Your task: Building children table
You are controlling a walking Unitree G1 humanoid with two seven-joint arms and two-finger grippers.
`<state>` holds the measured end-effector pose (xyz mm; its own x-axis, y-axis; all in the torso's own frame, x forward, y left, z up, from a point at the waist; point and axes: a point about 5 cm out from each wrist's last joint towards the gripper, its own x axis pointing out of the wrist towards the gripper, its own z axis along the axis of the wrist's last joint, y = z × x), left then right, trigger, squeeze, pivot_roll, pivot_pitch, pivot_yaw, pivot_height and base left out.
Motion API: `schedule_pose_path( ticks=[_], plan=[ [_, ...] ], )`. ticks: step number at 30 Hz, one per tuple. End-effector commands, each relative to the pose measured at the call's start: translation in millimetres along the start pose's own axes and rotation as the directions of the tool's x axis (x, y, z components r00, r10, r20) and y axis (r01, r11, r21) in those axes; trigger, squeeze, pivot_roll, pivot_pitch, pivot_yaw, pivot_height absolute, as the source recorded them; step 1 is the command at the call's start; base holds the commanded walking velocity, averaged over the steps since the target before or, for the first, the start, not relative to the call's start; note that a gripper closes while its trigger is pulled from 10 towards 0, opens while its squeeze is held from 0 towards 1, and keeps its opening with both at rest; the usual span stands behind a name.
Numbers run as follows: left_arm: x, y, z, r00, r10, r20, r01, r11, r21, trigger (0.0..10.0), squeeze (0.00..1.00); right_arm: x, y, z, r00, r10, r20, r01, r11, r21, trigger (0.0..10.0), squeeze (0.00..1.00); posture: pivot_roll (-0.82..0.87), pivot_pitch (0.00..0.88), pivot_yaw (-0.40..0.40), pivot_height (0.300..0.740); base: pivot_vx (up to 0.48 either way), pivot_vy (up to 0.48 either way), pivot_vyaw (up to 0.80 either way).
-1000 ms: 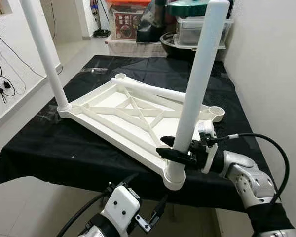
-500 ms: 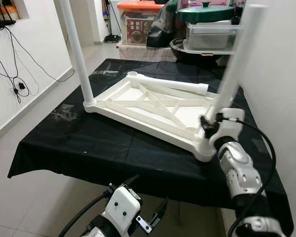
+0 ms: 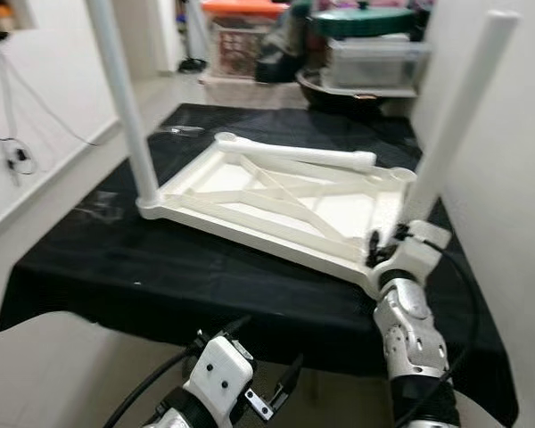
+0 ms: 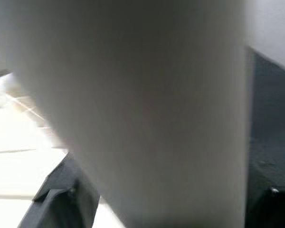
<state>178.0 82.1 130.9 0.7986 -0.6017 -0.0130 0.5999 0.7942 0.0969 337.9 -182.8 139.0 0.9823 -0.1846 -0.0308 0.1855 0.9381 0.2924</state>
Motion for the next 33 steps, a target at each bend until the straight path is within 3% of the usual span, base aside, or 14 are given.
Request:
schedule_pose_path(
  ticks=[1, 3, 9, 11, 13, 14, 16, 20, 23, 24, 26, 27, 31, 33],
  plan=[
    [-0.9, -1.0, -3.6, 1.000, -0.003, -0.012, 0.003, 1.000, -0.007, 10.0, 0.00, 3.9, 19.2, 4.4, 0.986, 0.164, 0.021, -0.164, 0.986, 0.035, 10.0, 0.00, 0.09, 0.034, -0.022, 0.740, 0.000, 0.000, 0.00],
    [-0.6, -1.1, -3.7, 1.000, -0.005, -0.012, 0.005, 1.000, -0.009, 10.0, 0.00, 4.0, 25.7, 8.6, 0.900, 0.435, 0.011, -0.434, 0.897, 0.080, 10.0, 0.00, 0.09, 0.038, -0.021, 0.740, 0.000, 0.000, 0.00],
    [-0.3, -0.7, -3.5, 1.000, -0.005, -0.011, 0.004, 1.000, -0.009, 10.0, 0.00, -4.5, 25.4, 12.5, 0.783, 0.621, -0.028, -0.615, 0.781, 0.113, 10.0, 0.00, 0.10, 0.046, -0.020, 0.740, 0.000, 0.000, 0.00],
    [-0.1, 0.0, -3.2, 1.000, -0.002, -0.010, 0.002, 1.000, -0.008, 10.0, 0.00, -26.5, 25.5, 20.8, 0.544, 0.834, -0.093, -0.822, 0.552, 0.141, 10.0, 0.00, 0.10, 0.051, -0.019, 0.740, 0.000, 0.000, 0.00],
    [-0.2, 0.3, -3.1, 1.000, -0.002, -0.010, 0.002, 1.000, -0.007, 10.0, 0.00, -38.2, 26.3, 22.6, 0.405, 0.904, -0.138, -0.893, 0.424, 0.154, 10.0, 0.00, 0.10, 0.053, -0.018, 0.740, 0.000, 0.000, 0.00],
    [-0.2, 0.3, -3.1, 1.000, -0.002, -0.010, 0.002, 1.000, -0.007, 10.0, 0.00, -38.2, 26.3, 22.6, 0.405, 0.904, -0.138, -0.893, 0.424, 0.154, 10.0, 0.00, 0.10, 0.053, -0.018, 0.740, 0.000, 0.000, 0.00],
    [-0.3, 0.9, -2.8, 1.000, -0.001, -0.010, 0.001, 1.000, -0.006, 10.0, 0.00, -47.5, 28.2, 21.3, 0.238, 0.951, -0.198, -0.950, 0.270, 0.155, 10.0, 0.00, 0.10, 0.055, -0.018, 0.740, 0.000, 0.000, 0.00],
    [-0.7, 1.1, -2.8, 1.000, 0.000, -0.010, 0.000, 1.000, -0.005, 10.0, 0.00, -47.7, 34.1, 18.7, 0.164, 0.960, -0.227, -0.969, 0.199, 0.145, 10.0, 0.00, 0.10, 0.058, -0.016, 0.740, 0.000, 0.000, 0.00],
    [-0.9, 1.3, -2.7, 1.000, 0.001, -0.010, -0.001, 1.000, -0.004, 10.0, 0.00, -47.3, 38.1, 16.8, 0.142, 0.962, -0.233, -0.974, 0.178, 0.139, 10.0, 0.00, 0.11, 0.061, -0.015, 0.740, 0.000, 0.000, 0.00],
    [-1.0, 1.4, -2.5, 1.000, 0.002, -0.011, -0.002, 1.000, -0.004, 10.0, 0.00, -44.0, 42.9, 14.0, 0.157, 0.957, -0.243, -0.976, 0.188, 0.110, 3.9, 0.00, 0.11, 0.063, -0.015, 0.740, 0.000, 0.000, 0.00],
    [-1.0, 1.4, -2.5, 1.000, 0.002, -0.011, -0.002, 1.000, -0.004, 10.0, 0.00, -44.0, 42.9, 14.0, 0.157, 0.957, -0.243, -0.976, 0.188, 0.110, 3.9, 0.00, 0.11, 0.063, -0.015, 0.740, 0.000, 0.000, 0.00],
    [-1.1, 1.5, -2.4, 1.000, 0.002, -0.011, -0.002, 1.000, -0.003, 10.0, 0.00, -39.6, 46.5, 12.5, 0.192, 0.951, -0.244, -0.973, 0.217, 0.079, 0.0, 0.00, 0.11, 0.063, -0.015, 0.740, 0.000, 0.000, 0.00],
    [-1.1, 1.6, -2.4, 1.000, 0.000, -0.011, -0.001, 1.000, -0.005, 10.0, 0.00, -16.3, 43.0, 8.4, 0.460, 0.851, -0.254, -0.885, 0.463, -0.053, 0.0, 0.00, 0.11, 0.064, -0.012, 0.740, 0.000, 0.000, 0.00],
    [-1.1, 1.5, -2.4, 1.000, -0.001, -0.012, 0.001, 1.000, -0.006, 10.0, 0.00, -12.9, 39.3, 8.4, 0.502, 0.825, -0.259, -0.861, 0.504, -0.064, 0.0, 0.00, 0.10, 0.065, -0.008, 0.740, 0.000, 0.000, 0.00]
  ],
)
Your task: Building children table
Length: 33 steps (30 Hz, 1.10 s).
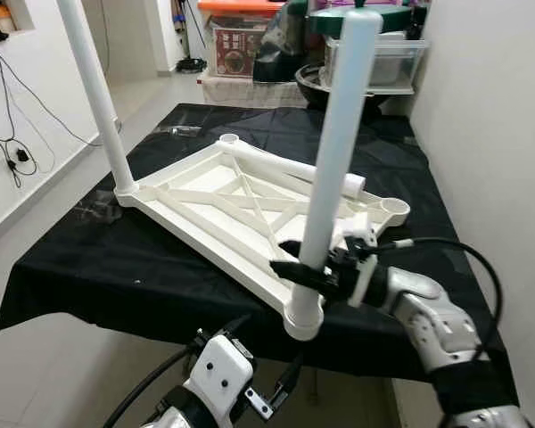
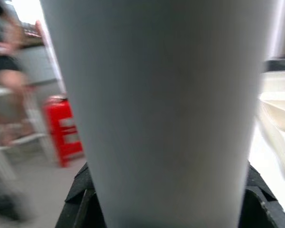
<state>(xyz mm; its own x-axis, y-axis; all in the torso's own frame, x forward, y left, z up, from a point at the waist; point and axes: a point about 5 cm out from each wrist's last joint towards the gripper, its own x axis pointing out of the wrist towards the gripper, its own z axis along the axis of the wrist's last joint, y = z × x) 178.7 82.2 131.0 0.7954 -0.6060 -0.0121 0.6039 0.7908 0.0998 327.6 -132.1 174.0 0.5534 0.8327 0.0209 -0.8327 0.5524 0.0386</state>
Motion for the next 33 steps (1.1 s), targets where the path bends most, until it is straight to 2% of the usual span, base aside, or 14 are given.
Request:
schedule_pose_path(
  ticks=[1, 6, 10, 11, 13, 15, 16, 17, 18, 21, 24, 26, 32, 33],
  plan=[
    [-1.5, 0.9, -2.5, 1.000, 0.003, -0.013, -0.003, 1.000, -0.009, 10.0, 0.00, -12.7, -17.6, -16.1, 0.982, -0.183, -0.054, 0.186, 0.980, 0.065, 0.0, 0.00, 0.10, 0.064, -0.011, 0.740, 0.000, 0.000, 0.00],
    [-1.1, 1.2, -2.6, 1.000, 0.001, -0.012, -0.001, 1.000, -0.010, 10.0, 0.00, -23.0, -38.5, -19.4, 0.919, -0.386, -0.079, 0.391, 0.919, 0.053, 0.0, 0.00, 0.10, 0.066, -0.009, 0.740, 0.000, 0.000, 0.00],
    [-0.8, 1.6, -2.8, 1.000, 0.002, -0.013, -0.002, 1.000, -0.009, 10.0, 0.00, -47.6, -71.5, -26.8, 0.692, -0.707, -0.145, 0.717, 0.697, 0.023, 0.0, 0.00, 0.10, 0.066, -0.010, 0.740, 0.000, 0.000, 0.00],
    [-0.8, 1.6, -2.8, 1.000, 0.002, -0.013, -0.002, 1.000, -0.008, 10.0, 0.00, -65.4, -83.2, -31.9, 0.539, -0.823, -0.180, 0.838, 0.546, 0.010, 0.0, 0.00, 0.10, 0.066, -0.010, 0.740, 0.000, 0.000, 0.00],
    [-0.8, 1.6, -2.8, 1.000, 0.002, -0.013, -0.002, 1.000, -0.008, 10.0, 0.00, -65.4, -83.2, -31.9, 0.539, -0.823, -0.180, 0.838, 0.546, 0.010, 0.0, 0.00, 0.10, 0.066, -0.010, 0.740, 0.000, 0.000, 0.00],
    [-0.6, 1.5, -2.7, 1.000, 0.001, -0.012, -0.001, 1.000, -0.008, 10.0, 0.00, -100.2, -95.0, -38.0, 0.209, -0.956, -0.206, 0.975, 0.221, -0.033, 0.0, 0.00, 0.10, 0.069, -0.009, 0.740, 0.000, 0.000, 0.00],
    [-0.6, 1.5, -2.7, 1.000, 0.001, -0.012, -0.001, 1.000, -0.008, 10.0, 0.00, -100.2, -95.0, -38.0, 0.209, -0.956, -0.206, 0.975, 0.221, -0.033, 0.0, 0.00, 0.10, 0.069, -0.009, 0.740, 0.000, 0.000, 0.00],
    [-0.5, 1.3, -2.6, 1.000, 0.001, -0.012, -0.001, 1.000, -0.009, 10.0, 0.00, -114.2, -95.8, -40.1, 0.047, -0.977, -0.206, 0.997, 0.059, -0.052, 0.0, 0.00, 0.10, 0.068, -0.010, 0.740, 0.000, 0.000, 0.00],
    [-0.5, 1.3, -2.6, 1.000, 0.001, -0.012, -0.001, 1.000, -0.009, 10.0, 0.00, -114.2, -95.8, -40.1, 0.047, -0.977, -0.206, 0.997, 0.059, -0.052, 0.0, 0.00, 0.10, 0.068, -0.010, 0.740, 0.000, 0.000, 0.00],
    [-0.4, 1.4, -2.4, 1.000, 0.002, -0.011, -0.002, 1.000, -0.009, 10.0, 0.00, -127.7, -91.9, -42.2, -0.171, -0.963, -0.207, 0.985, -0.168, -0.036, 0.0, 0.00, 0.10, 0.070, -0.012, 0.740, 0.000, 0.000, 0.00],
    [-0.4, 1.4, -2.4, 1.000, 0.002, -0.011, -0.002, 1.000, -0.009, 10.0, 0.00, -127.7, -91.9, -42.2, -0.171, -0.963, -0.207, 0.985, -0.168, -0.036, 0.0, 0.00, 0.10, 0.070, -0.012, 0.740, 0.000, 0.000, 0.00],
    [-0.2, 1.6, -2.3, 1.000, 0.004, -0.010, -0.004, 1.000, -0.007, 10.0, 0.00, -135.0, -89.3, -39.6, -0.328, -0.924, -0.197, 0.943, -0.332, -0.013, 0.0, 0.00, 0.10, 0.067, -0.014, 0.740, 0.000, 0.000, 0.00],
    [-0.1, 1.7, -2.4, 1.000, 0.006, -0.010, -0.006, 1.000, -0.006, 10.0, 0.00, -138.9, -91.2, -33.9, -0.399, -0.899, -0.182, 0.913, -0.407, 0.009, 0.0, 0.00, 0.10, 0.065, -0.016, 0.740, 0.000, 0.000, 0.00],
    [-0.2, 1.6, -2.5, 1.000, 0.006, -0.009, -0.006, 1.000, -0.006, 10.0, 0.00, -140.7, -93.4, -31.8, -0.419, -0.891, -0.176, 0.904, -0.428, 0.014, 3.9, 0.00, 0.10, 0.064, -0.015, 0.740, 0.000, 0.000, 0.00]
  ],
)
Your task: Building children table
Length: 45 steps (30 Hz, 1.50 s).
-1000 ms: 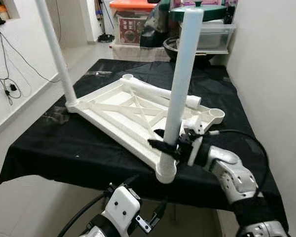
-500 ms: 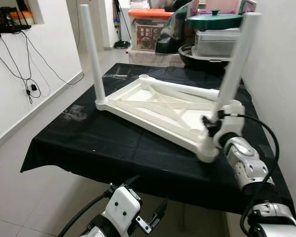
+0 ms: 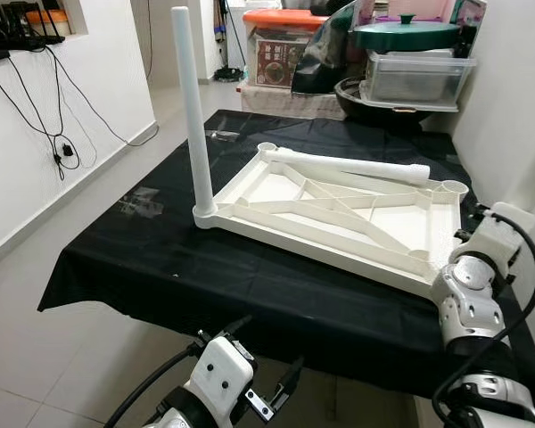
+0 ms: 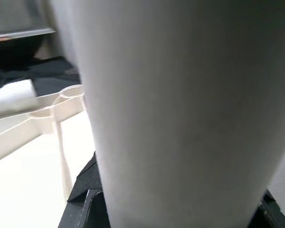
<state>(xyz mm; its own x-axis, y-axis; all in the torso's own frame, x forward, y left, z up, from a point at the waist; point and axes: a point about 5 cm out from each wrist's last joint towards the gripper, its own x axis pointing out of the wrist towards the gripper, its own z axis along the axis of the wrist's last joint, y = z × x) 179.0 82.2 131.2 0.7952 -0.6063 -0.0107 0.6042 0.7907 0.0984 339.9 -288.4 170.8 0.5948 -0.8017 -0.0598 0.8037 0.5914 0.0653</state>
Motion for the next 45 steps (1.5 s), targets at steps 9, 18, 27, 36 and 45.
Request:
schedule_pose_path(
  ticks=[9, 18, 27, 36, 45],
  plan=[
    [-1.0, 1.2, -3.3, 1.000, 0.002, -0.014, -0.002, 1.000, -0.005, 10.0, 0.00, -2.1, -16.4, -30.0, 0.990, -0.095, -0.109, 0.094, 0.996, -0.007, 10.0, 1.00, 0.10, 0.054, -0.012, 0.740, 0.000, 0.000, 0.00],
    [-1.7, 0.7, -4.0, 1.000, -0.001, -0.015, 0.001, 1.000, -0.005, 10.0, 0.00, -25.7, -16.8, -34.9, 0.998, -0.025, -0.061, 0.023, 1.000, -0.020, 10.0, 0.00, 0.09, 0.048, -0.013, 0.740, 0.000, 0.000, 0.00],
    [-1.5, 1.3, -5.6, 1.000, -0.013, -0.017, 0.013, 1.000, -0.005, 10.0, 0.00, -86.8, -25.9, -38.0, 0.965, 0.260, -0.015, -0.260, 0.963, -0.068, 10.0, 0.00, 0.07, 0.039, -0.005, 0.740, 0.000, 0.000, 0.00],
    [1.1, 2.9, -5.7, 1.000, -0.011, -0.017, 0.011, 1.000, -0.016, 10.0, 0.00, -126.5, 11.3, -33.3, 0.635, 0.772, 0.035, -0.767, 0.635, -0.092, 10.0, 0.00, 0.06, 0.052, -0.006, 0.740, 0.000, 0.000, 0.00],
    [4.9, 8.8, -1.8, 0.999, 0.040, -0.004, -0.040, 0.999, -0.019, 10.0, 0.00, -111.8, 72.2, -18.9, 0.406, 0.914, -0.011, -0.897, 0.397, -0.193, 10.0, 0.00, 0.08, 0.083, -0.027, 0.740, 0.000, 0.000, 0.00]
  ],
)
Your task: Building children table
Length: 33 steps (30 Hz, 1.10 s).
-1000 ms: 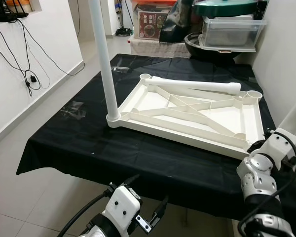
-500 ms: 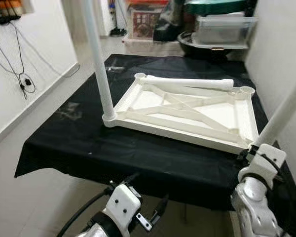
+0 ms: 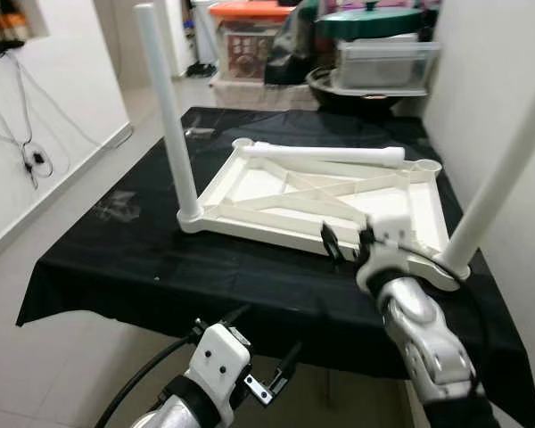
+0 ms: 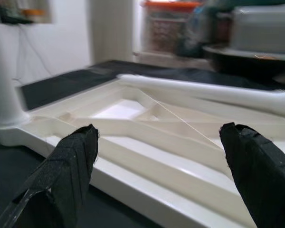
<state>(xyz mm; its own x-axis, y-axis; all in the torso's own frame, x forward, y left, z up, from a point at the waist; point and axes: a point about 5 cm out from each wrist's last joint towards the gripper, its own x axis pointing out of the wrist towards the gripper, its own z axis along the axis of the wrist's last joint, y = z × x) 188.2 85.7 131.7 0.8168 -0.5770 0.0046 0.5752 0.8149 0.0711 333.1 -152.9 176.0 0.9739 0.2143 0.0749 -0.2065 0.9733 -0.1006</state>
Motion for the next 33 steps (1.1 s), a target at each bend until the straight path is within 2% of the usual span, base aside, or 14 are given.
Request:
schedule_pose_path(
  ticks=[1, 2, 3, 6, 9, 12, 16, 18, 22, 26, 29, 31, 32, 33],
  plan=[
    [-1.2, -1.2, 0.1, 1.000, 0.004, -0.012, -0.004, 1.000, 0.003, 10.0, 0.00, 10.6, -2.9, -14.9, 0.994, -0.001, -0.111, 0.001, 1.000, 0.002, 10.0, 0.00, 0.09, 0.102, -0.034, 0.740, 0.000, 0.000, 0.00],
    [-3.2, -2.8, 2.5, 1.000, 0.026, -0.011, -0.026, 1.000, -0.011, 10.0, 0.00, 33.1, -5.3, -12.6, 0.986, -0.014, -0.166, 0.017, 1.000, 0.019, 10.0, 0.00, 0.10, 0.116, -0.047, 0.740, 0.000, 0.000, 0.00],
    [-3.7, -2.7, 3.2, 0.999, 0.037, -0.010, -0.037, 0.999, -0.017, 10.0, 0.00, 38.4, -5.1, -10.7, 0.985, -0.019, -0.170, 0.026, 0.999, 0.042, 10.0, 0.00, 0.10, 0.116, -0.047, 0.740, 0.000, 0.000, 0.00],
    [-6.3, -4.2, 5.1, 0.999, 0.052, -0.013, -0.052, 0.998, -0.033, 10.0, 0.00, 48.3, 2.7, -3.6, 0.988, 0.043, -0.152, -0.034, 0.997, 0.063, 10.0, 0.00, 0.10, 0.140, -0.054, 0.740, 0.000, 0.000, 0.00],
    [-7.1, -4.4, 7.4, 0.998, 0.067, -0.009, -0.067, 0.997, -0.046, 10.0, 0.00, 55.0, 10.4, -4.5, 0.977, 0.104, -0.184, -0.101, 0.995, 0.025, 10.0, 0.00, 0.10, 0.158, -0.058, 0.740, 0.000, 0.000, 0.00],
    [-9.1, -8.9, 15.7, 0.998, 0.069, 0.006, -0.068, 0.996, -0.052, 10.0, 0.00, 67.5, 20.6, -0.8, 0.948, 0.194, -0.254, -0.206, 0.978, -0.022, 10.0, 0.00, 0.11, 0.210, -0.075, 0.740, 0.000, 0.000, 0.00],
    [-11.8, -13.1, 17.9, 0.997, 0.071, 0.002, -0.071, 0.995, -0.070, 10.0, 0.00, 74.4, 25.5, 5.8, 0.917, 0.274, -0.290, -0.290, 0.957, -0.012, 10.0, 0.00, 0.10, 0.229, -0.083, 0.740, 0.000, 0.000, 0.00],
    [-14.6, -17.6, 18.4, 0.998, 0.064, -0.004, -0.064, 0.994, -0.086, 10.0, 0.00, 79.4, 27.4, 13.5, 0.888, 0.336, -0.315, -0.363, 0.931, -0.029, 10.0, 0.00, 0.09, 0.251, -0.095, 0.740, 0.000, 0.000, 0.00],
    [-16.3, -21.2, 19.8, 0.998, 0.062, -0.010, -0.062, 0.993, -0.102, 10.0, 0.00, 85.0, 25.1, 22.6, 0.862, 0.362, -0.355, -0.418, 0.904, -0.093, 10.0, 0.00, 0.09, 0.265, -0.105, 0.740, 0.000, 0.000, 0.00],
    [-16.7, -21.9, 20.5, 0.998, 0.062, -0.012, -0.063, 0.993, -0.103, 10.0, 0.00, 85.7, 24.6, 23.6, 0.854, 0.370, -0.365, -0.433, 0.895, -0.104, 10.0, 0.00, 0.09, 0.265, -0.105, 0.740, 0.000, 0.000, 0.00],
    [-17.0, -24.2, 22.7, 0.998, 0.068, -0.016, -0.069, 0.992, -0.108, 10.0, 0.00, 90.3, 29.0, 33.3, 0.822, 0.389, -0.416, -0.498, 0.845, -0.194, 10.0, 0.00, 0.09, 0.275, -0.122, 0.740, 0.000, 0.000, 0.00],
    [-16.4, -24.9, 23.2, 0.997, 0.071, -0.017, -0.072, 0.991, -0.110, 10.0, 0.00, 90.6, 33.2, 35.5, 0.786, 0.420, -0.453, -0.550, 0.810, -0.204, 10.0, 0.00, 0.08, 0.274, -0.124, 0.740, 0.000, 0.000, 0.00],
    [-16.4, -24.9, 23.2, 0.997, 0.071, -0.017, -0.072, 0.991, -0.110, 10.0, 0.00, 90.6, 33.2, 35.5, 0.786, 0.420, -0.453, -0.550, 0.810, -0.204, 10.0, 0.00, 0.08, 0.274, -0.124, 0.740, 0.000, 0.000, 0.00],
    [-16.3, -25.1, 23.4, 0.997, 0.072, -0.017, -0.073, 0.991, -0.110, 10.0, 0.00, 90.3, 35.2, 35.8, 0.766, 0.436, -0.472, -0.577, 0.791, -0.206, 10.0, 0.00, 0.08, 0.274, -0.124, 0.740, 0.000, 0.000, 0.00]
  ],
)
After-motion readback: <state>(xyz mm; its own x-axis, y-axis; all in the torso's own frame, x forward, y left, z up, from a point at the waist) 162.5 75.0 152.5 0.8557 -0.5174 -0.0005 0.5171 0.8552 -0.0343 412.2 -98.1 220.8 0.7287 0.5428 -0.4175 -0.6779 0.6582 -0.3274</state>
